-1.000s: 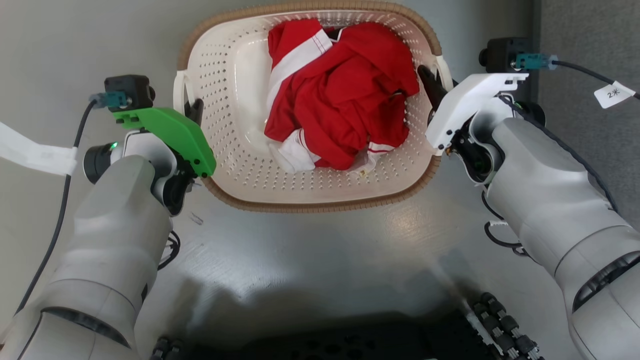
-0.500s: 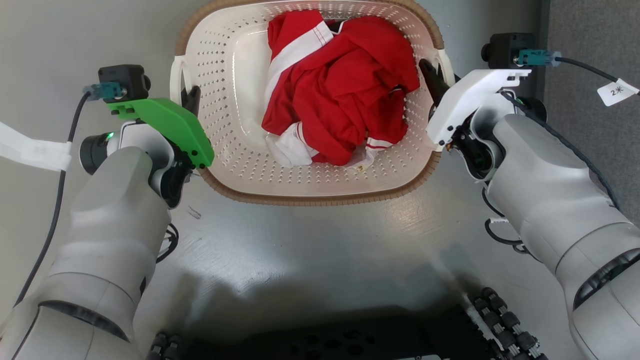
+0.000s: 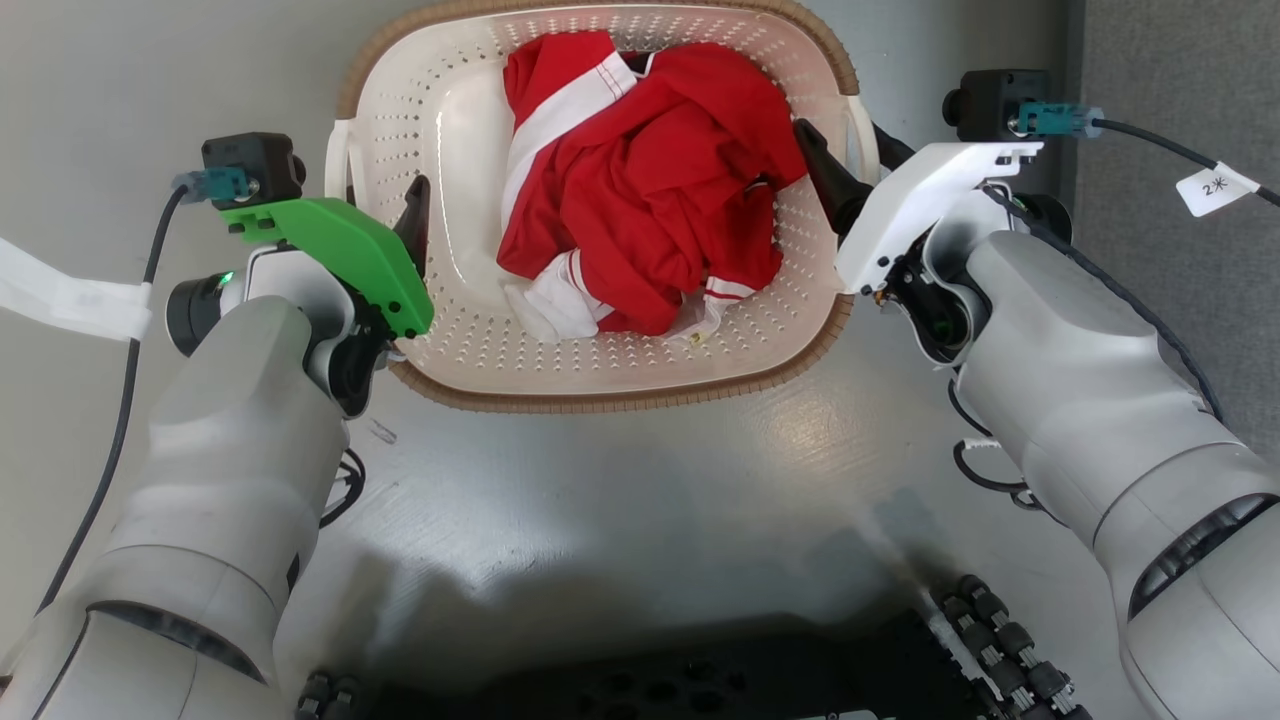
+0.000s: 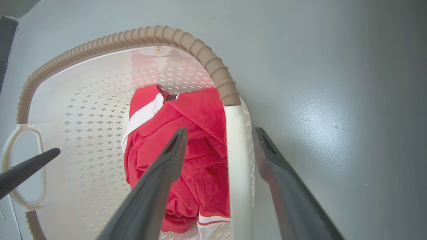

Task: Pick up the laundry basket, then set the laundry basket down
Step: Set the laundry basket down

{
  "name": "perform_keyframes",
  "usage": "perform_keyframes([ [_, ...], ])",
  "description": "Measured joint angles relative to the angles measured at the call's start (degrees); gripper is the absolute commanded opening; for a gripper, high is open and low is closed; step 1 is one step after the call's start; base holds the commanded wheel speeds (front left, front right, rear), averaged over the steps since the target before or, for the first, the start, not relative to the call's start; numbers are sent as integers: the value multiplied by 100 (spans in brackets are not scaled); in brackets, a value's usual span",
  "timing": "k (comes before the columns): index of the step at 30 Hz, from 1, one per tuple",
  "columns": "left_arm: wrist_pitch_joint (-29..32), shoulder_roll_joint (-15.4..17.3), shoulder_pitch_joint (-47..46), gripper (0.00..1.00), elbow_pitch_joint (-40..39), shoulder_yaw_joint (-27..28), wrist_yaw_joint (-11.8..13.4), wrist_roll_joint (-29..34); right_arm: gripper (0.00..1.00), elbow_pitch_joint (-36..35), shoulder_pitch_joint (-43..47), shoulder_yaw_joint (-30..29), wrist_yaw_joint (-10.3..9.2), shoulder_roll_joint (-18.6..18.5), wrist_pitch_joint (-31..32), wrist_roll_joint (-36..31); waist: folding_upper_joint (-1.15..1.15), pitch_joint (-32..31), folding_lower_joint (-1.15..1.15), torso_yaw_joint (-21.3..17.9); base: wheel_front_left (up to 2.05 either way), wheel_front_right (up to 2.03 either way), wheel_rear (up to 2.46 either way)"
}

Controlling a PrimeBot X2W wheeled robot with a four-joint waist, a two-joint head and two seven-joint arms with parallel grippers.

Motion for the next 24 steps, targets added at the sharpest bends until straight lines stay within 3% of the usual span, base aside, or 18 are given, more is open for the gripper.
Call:
perform_keyframes([
  [24, -79, 5, 499, 100, 64, -92, 0, -133, 100, 263, 399, -24, 0, 27, -198, 278, 0, -787, 0, -76, 0, 0, 0],
])
